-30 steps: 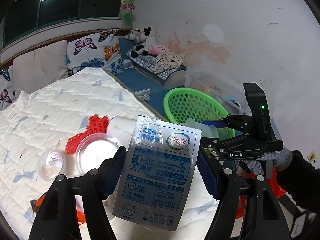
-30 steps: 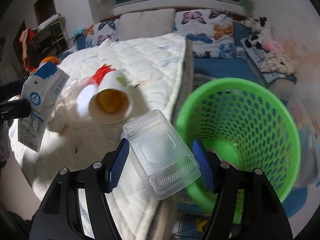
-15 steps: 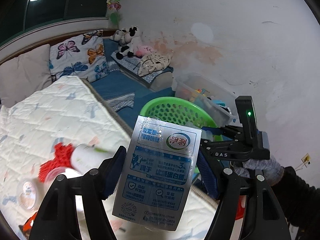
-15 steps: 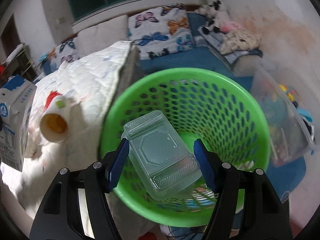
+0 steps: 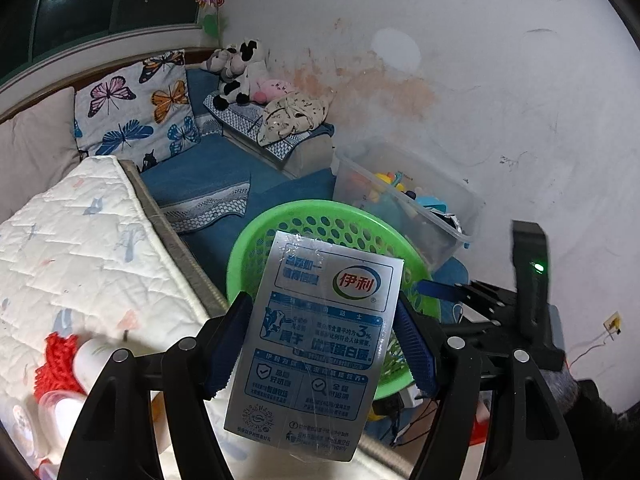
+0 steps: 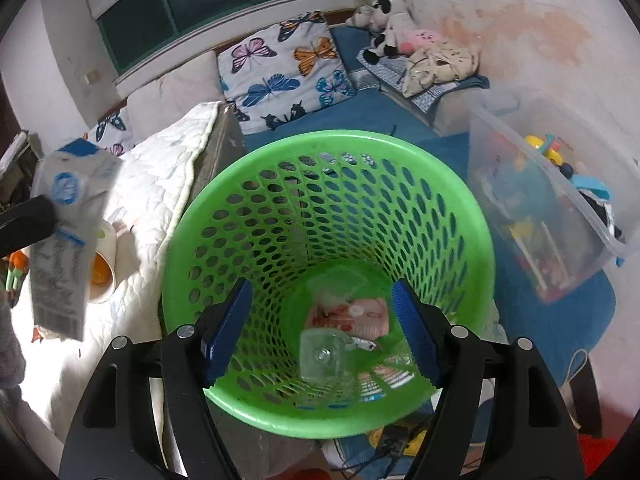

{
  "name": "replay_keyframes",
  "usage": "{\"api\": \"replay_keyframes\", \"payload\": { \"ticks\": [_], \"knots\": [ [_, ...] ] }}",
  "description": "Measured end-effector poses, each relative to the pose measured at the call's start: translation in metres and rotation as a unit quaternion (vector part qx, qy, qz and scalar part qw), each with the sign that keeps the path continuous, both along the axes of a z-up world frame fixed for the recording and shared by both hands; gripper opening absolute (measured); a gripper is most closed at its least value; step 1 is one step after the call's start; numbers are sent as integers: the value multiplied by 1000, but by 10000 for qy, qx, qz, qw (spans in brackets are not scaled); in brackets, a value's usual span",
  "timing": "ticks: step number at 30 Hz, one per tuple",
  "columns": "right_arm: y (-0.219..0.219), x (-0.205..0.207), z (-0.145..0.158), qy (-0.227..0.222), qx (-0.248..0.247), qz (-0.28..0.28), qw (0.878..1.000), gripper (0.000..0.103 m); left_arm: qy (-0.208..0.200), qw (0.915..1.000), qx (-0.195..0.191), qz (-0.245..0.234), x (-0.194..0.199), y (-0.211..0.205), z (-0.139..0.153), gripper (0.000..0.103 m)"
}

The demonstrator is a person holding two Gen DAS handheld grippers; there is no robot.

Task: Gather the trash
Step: 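Drop the food box into the green basket while the left tool drops the milk pouch, then move both tools back over the bed toward the remaining trash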

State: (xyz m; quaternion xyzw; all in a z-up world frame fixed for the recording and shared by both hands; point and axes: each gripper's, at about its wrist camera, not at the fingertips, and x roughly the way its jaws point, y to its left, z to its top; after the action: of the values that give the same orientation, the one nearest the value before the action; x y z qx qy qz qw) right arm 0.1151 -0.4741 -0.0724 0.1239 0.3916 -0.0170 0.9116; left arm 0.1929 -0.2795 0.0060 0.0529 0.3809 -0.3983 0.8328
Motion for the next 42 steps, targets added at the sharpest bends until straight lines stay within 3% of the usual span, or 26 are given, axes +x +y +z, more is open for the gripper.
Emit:
{"api": "replay_keyframes", "payload": {
  "ticks": [14,18,21,31,42],
  "knots": [
    [-8,-28,2,-126,171,-180,9996,76,212,9995,204,142,21,-40,-25,68],
    [-7,-33,5,-190,204,-183,9994,77,319,9992,152,164,21,-41,-28,78],
    [-3,-35,9,-248,221,-155,9993,78,283,9993,182,178,19,-37,-27,78],
    [32,-26,21,-271,155,312,9990,78,149,9990,22,427,0,14,-13,78],
    [93,4,31,-157,-4,1141,9933,78,-40,9941,-53,1081,-24,105,-7,78]
  ]
}}
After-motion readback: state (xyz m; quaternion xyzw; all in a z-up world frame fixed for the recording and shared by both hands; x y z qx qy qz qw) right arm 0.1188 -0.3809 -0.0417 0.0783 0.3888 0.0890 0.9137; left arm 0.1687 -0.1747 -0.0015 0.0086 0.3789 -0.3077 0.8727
